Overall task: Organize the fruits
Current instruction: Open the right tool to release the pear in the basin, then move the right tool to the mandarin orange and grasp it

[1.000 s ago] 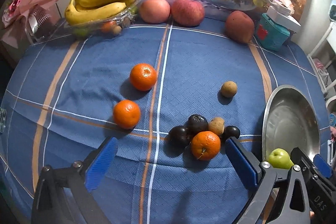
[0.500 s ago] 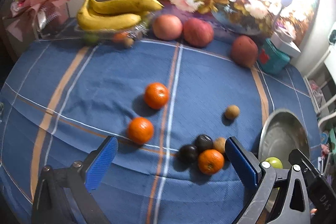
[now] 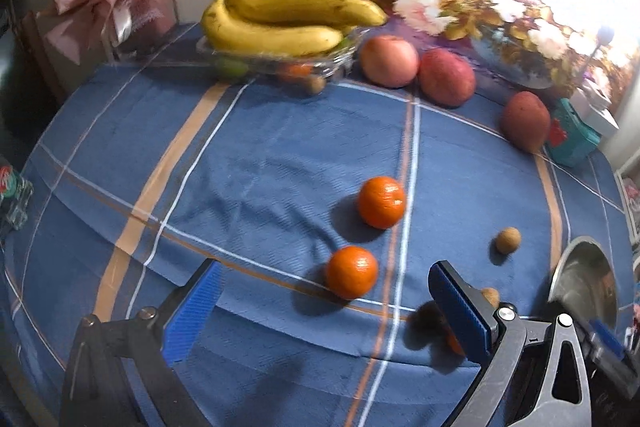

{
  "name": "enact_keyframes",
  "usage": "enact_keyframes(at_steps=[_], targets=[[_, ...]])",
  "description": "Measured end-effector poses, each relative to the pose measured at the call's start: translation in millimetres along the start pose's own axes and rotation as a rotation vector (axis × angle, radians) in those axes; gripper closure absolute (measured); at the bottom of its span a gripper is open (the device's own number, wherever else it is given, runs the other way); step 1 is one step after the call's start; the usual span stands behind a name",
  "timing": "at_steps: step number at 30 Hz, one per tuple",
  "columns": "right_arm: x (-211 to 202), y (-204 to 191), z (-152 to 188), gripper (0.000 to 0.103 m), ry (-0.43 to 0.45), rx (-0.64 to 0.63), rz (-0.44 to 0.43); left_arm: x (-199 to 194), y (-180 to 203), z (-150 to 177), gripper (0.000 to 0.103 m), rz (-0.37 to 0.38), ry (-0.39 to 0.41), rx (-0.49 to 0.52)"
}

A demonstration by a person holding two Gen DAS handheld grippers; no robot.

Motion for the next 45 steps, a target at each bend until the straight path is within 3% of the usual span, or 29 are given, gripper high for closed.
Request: enact_keyframes(at_steps=[3, 5, 8, 13, 16, 19, 22, 25, 31, 34, 37, 45], targets=[[1.2, -15.1, 1.3, 0.011, -0.043, -0.09, 0.006, 9.5, -14.7, -0.2, 0.0, 0.041, -0.057, -0.076], [-4.8, -19.8, 1.1, 0.011, -0.018, -0.118, 0.02, 13.1, -21.5, 1.6, 0.0, 0.05, -0.085, -0.106], [-11.7, -26.2, 1.2, 0.01, -0.005, -0.156, 0.013, 9.7, -27.1, 2.9, 0.0, -0.002, -0.069, -0.107], [-3.8, -42.7, 11.1, 0.01, -0.041, -0.303, 0.072, 7.2, -33.3, 6.0, 0.0, 0.001, -0.066, -0.13], [0.7, -44.6, 15.1, 0.01, -0.078, -0.329, 0.019, 9.7, -37.4, 10.0, 0.0, -0.014, -0.063, -0.15], [2.5, -47.5, 18.0, 0.01, -0.078, -0.362, 0.032, 9.3, -35.9, 12.0, 0.0, -0.016, -0.046, -0.149], [-0.2, -47.4, 18.2, 0.003, -0.059, -0.366, 0.017, 6.6, -27.6, 6.4, 0.0, -0.032, -0.012, -0.114], [1.0, -49.2, 19.0, 0.003, -0.065, -0.384, 0.007, 1.0, -24.0, 2.7, 0.0, -0.033, 0.028, -0.119], [-0.1, -55.3, 21.1, 0.003, -0.062, -0.371, -0.061, 0.8, -21.7, -3.7, 0.0, -0.036, 0.036, -0.152], [5.9, -58.0, 23.1, 0.003, -0.084, -0.382, -0.067, 0.8, -24.0, -4.2, 0.0, -0.015, 0.048, -0.164], [11.4, -58.5, 22.6, 0.003, -0.093, -0.376, -0.068, 0.3, -24.5, -4.7, 0.0, -0.029, 0.046, -0.114], [12.9, -54.0, 18.2, 0.003, -0.068, -0.335, -0.052, -2.7, -25.5, -6.8, 0.0, -0.005, 0.046, -0.1]])
Point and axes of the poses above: each gripper's, at about its wrist camera, not at the fingertips, and x roughly the way its jaws point, y to its right, z to its underside, the point moved 2 cm from there along x, roughly the way its jaws point, and after that the axes turned 6 degrees about -y, right-handed, at the moved point
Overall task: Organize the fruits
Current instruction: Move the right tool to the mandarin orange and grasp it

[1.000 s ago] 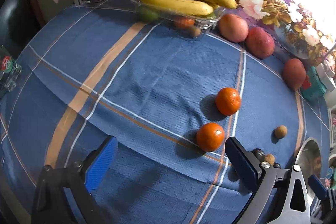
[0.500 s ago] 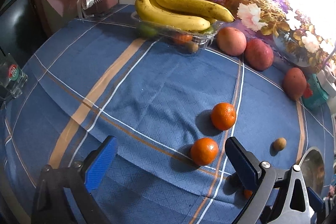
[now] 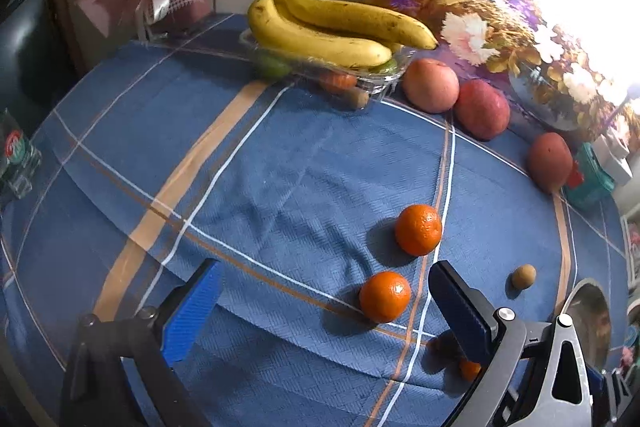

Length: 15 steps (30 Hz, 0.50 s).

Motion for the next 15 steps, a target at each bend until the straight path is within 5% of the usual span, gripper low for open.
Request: enact_keyframes(at_steps=[15], targets=[[-1.7, 15.3, 0.3, 0.003, 0.004, 0.074, -0.008, -10.5, 12.8, 1.7, 0.0, 0.011, 0.016, 0.098]])
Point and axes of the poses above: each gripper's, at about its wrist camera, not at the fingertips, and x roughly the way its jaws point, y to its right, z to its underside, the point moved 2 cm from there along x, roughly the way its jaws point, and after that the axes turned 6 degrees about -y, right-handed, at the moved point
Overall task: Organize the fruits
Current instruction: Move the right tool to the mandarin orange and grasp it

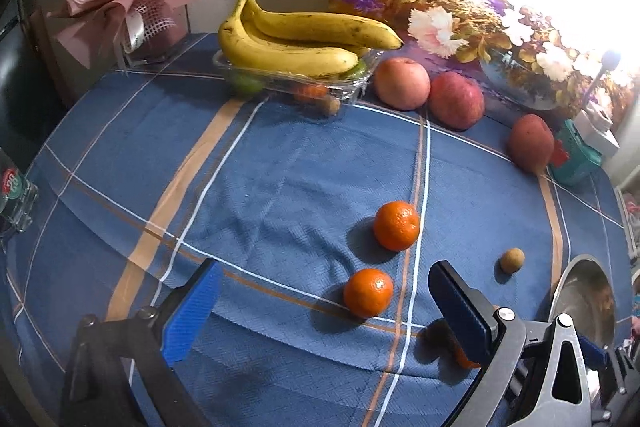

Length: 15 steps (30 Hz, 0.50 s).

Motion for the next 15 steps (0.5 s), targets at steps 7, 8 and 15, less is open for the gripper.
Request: enact_keyframes(at_steps=[7, 8, 15], targets=[[-15.9, 5.0, -1.2, 0.003, 0.046, 0.025, -0.021, -8.7, 11.6, -0.6, 0.0, 0.049, 0.041, 0.05], [-18.8, 5.0, -1.2, 0.003, 0.055, 0.023, -0.022, -9.7, 13.1, -0.9, 0.0, 0.059, 0.04, 0.055], [-27.3, 15.5, -2.6, 0.005, 0.071, 0.08, -0.023, -7.1, 13.0, 0.7, 0.0, 0.165, -0.016, 0.046]])
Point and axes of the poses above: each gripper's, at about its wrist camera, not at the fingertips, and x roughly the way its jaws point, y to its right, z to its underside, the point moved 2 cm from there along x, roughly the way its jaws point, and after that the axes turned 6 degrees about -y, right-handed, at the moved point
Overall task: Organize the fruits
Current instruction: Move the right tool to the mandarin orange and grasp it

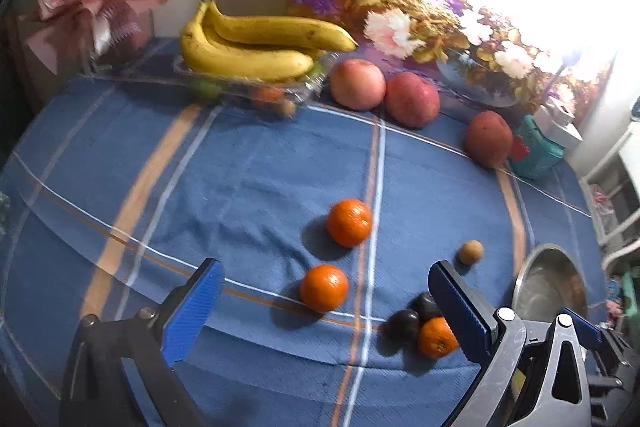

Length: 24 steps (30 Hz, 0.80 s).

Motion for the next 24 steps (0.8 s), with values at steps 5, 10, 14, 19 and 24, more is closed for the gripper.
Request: enact_keyframes(at_steps=[5, 10, 14, 19, 24], targets=[[4.0, -6.9, 0.8, 0.024, -0.008, 0.003, -0.032, 3.1, -3.8, -1.1, 0.0, 0.012, -0.015, 0.006], [27.9, -15.7, 4.3, 0.031, -0.077, 0.031, -0.11, 24.8, -16.4, 2.7, 0.001, -0.026, -0.101, -0.009], [49.1, -16.1, 10.9, 0.047, -0.151, 0.07, -0.127, 44.2, -23.0, 8.2, 0.01, 0.015, -0.16, -0.049], [60.6, -14.7, 14.4, 0.052, -0.188, 0.112, -0.153, 54.6, -17.4, 9.5, 0.032, 0.063, -0.178, -0.051], [64.7, -12.4, 15.5, 0.059, -0.194, 0.142, -0.176, 61.3, -17.1, 6.0, 0.055, 0.093, -0.186, -0.061]])
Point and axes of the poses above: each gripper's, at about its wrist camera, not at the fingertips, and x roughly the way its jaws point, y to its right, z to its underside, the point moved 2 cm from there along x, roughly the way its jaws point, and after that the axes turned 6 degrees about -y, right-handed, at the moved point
